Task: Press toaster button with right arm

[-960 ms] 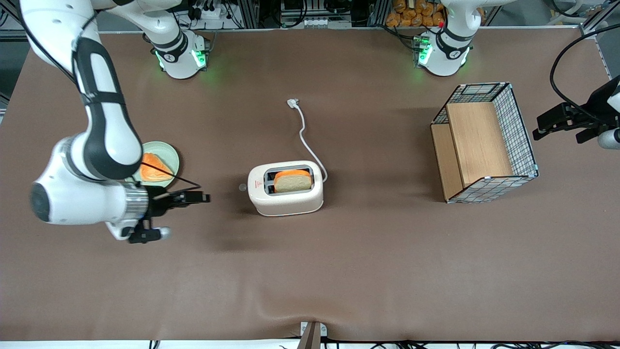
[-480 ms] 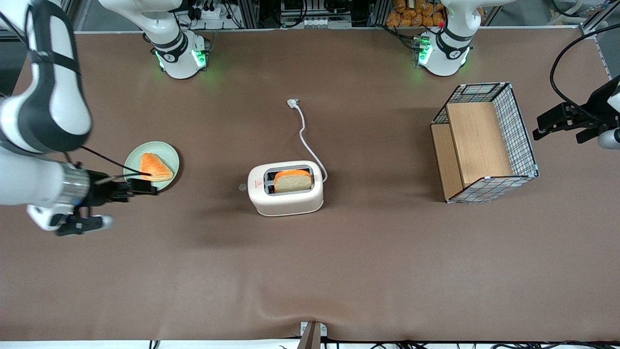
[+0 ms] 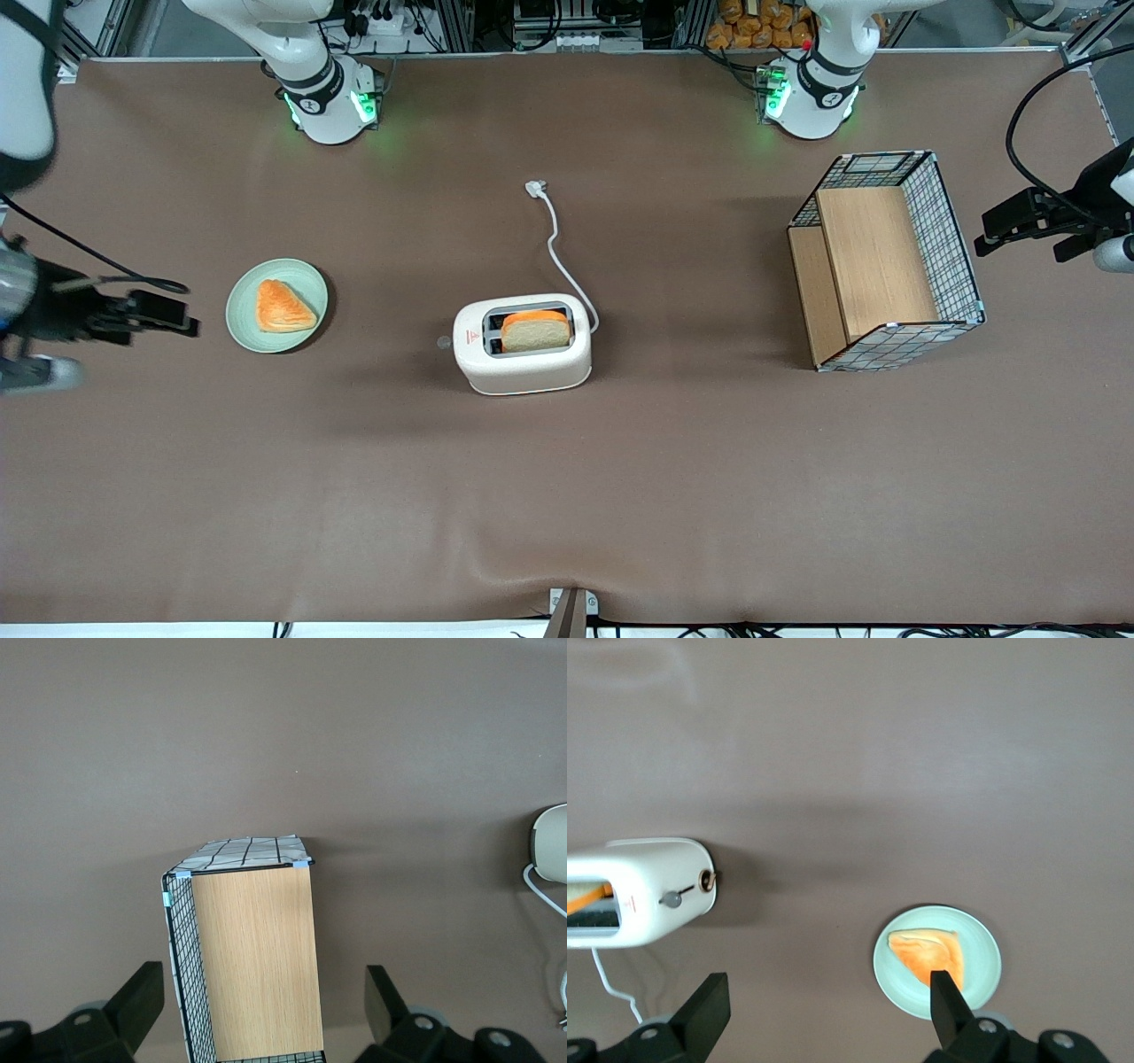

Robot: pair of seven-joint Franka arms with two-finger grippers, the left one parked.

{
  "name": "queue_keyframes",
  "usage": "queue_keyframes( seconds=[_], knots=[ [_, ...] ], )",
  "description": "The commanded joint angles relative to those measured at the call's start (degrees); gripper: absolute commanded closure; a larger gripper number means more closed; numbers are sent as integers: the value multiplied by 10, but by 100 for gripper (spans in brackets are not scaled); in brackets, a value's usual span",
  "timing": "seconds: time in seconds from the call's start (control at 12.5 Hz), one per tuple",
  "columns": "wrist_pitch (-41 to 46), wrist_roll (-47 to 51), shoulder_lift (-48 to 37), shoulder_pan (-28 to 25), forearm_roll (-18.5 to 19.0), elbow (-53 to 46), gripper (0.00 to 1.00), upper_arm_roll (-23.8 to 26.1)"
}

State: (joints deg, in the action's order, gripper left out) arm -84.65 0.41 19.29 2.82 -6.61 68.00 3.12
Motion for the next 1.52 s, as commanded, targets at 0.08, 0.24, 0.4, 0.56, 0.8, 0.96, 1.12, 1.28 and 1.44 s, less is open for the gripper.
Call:
queue_keyframes(
  seconds=[0.08, 0.24, 0.4, 0.56, 0.8, 0.96, 1.12, 1.28, 1.44],
  knots=[
    [22, 42, -101, -1, 22, 66, 0, -32],
    [14, 51, -158, -2, 23, 122, 0, -50],
    [5, 58, -210, -2, 26, 176, 0, -65],
    [-6, 91, -257, -1, 26, 230, 0, -71],
    [-10, 115, -254, -6, 29, 228, 0, -67],
    [-17, 113, -250, -16, 67, 219, 0, -62],
    [-24, 107, -245, -11, 68, 220, 0, -63],
    [-29, 107, -239, -8, 69, 220, 0, -62],
    [-41, 105, -237, -5, 70, 218, 0, -62]
  ],
)
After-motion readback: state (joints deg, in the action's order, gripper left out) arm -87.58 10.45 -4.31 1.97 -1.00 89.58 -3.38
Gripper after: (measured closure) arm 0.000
